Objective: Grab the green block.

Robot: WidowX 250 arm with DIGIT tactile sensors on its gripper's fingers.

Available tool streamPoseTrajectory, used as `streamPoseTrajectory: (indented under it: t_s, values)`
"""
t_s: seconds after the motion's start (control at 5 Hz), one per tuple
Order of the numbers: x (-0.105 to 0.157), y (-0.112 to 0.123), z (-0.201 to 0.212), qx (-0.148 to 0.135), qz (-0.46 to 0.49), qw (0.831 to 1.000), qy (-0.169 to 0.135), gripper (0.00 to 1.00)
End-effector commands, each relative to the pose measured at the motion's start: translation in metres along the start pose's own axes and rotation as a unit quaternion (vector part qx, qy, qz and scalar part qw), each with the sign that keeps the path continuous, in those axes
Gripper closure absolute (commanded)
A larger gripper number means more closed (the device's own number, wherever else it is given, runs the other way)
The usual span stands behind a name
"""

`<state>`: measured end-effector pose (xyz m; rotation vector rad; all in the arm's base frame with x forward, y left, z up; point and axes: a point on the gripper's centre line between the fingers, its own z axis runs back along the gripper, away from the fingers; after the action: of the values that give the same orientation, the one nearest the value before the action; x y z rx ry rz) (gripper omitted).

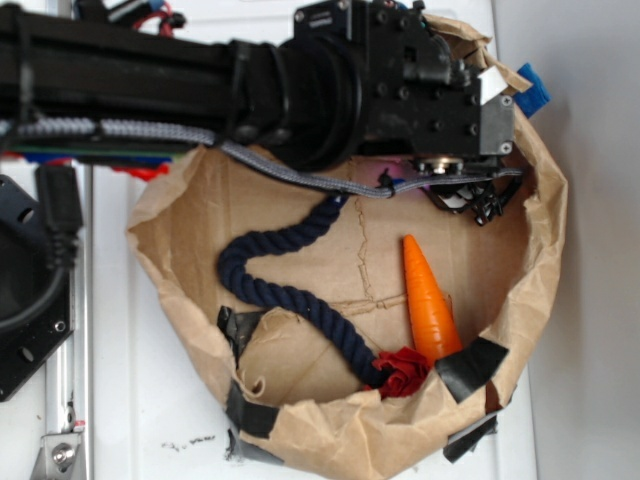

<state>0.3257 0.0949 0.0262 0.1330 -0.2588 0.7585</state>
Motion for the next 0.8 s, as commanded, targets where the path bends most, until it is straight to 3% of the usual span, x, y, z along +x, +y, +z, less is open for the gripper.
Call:
streamPoseTrajectory:
  t_s: [0.0,0.4,0.6]
  values:
    - [-0.001,0.008,0.052,-0.095,-0.128,0.987,0.036,1.0]
    - [-0.039,-0.001,0.098,-0.119,-0.26,0.957,0.055,1.0]
    - [-0.059,-0.009,0.123,-0.099,-0.311,0.944,0.047,1.0]
